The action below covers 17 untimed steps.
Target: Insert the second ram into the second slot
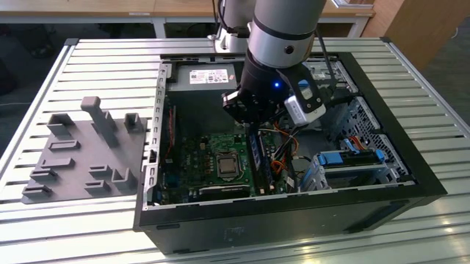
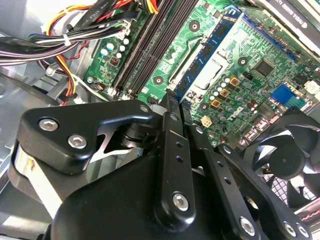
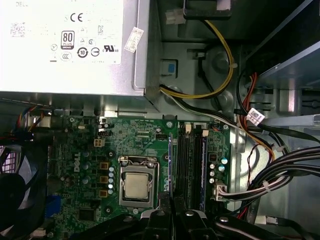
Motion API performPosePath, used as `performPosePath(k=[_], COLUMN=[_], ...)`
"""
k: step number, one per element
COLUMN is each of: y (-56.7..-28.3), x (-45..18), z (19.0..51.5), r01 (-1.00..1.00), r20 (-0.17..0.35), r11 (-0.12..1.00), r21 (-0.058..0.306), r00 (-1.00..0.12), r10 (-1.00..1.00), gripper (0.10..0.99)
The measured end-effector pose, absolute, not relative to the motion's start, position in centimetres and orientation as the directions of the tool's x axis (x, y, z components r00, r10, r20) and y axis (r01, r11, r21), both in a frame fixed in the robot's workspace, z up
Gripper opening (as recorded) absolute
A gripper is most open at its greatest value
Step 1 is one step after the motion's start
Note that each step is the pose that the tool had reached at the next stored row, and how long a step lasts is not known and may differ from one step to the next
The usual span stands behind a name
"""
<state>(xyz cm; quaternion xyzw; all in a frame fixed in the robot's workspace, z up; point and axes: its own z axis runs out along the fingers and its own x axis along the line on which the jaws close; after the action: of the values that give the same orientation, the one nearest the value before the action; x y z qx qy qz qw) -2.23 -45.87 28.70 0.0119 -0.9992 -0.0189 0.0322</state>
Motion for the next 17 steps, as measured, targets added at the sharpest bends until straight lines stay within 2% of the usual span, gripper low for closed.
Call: performPosePath(k=[17], y=[-45.87], x=[-2.23], z=[28.34], r01=[-0.022], r20=[0.07], r11=[0.999], r21=[0.039], r00=[-0.997], r10=[-0.025], gripper=[0.137])
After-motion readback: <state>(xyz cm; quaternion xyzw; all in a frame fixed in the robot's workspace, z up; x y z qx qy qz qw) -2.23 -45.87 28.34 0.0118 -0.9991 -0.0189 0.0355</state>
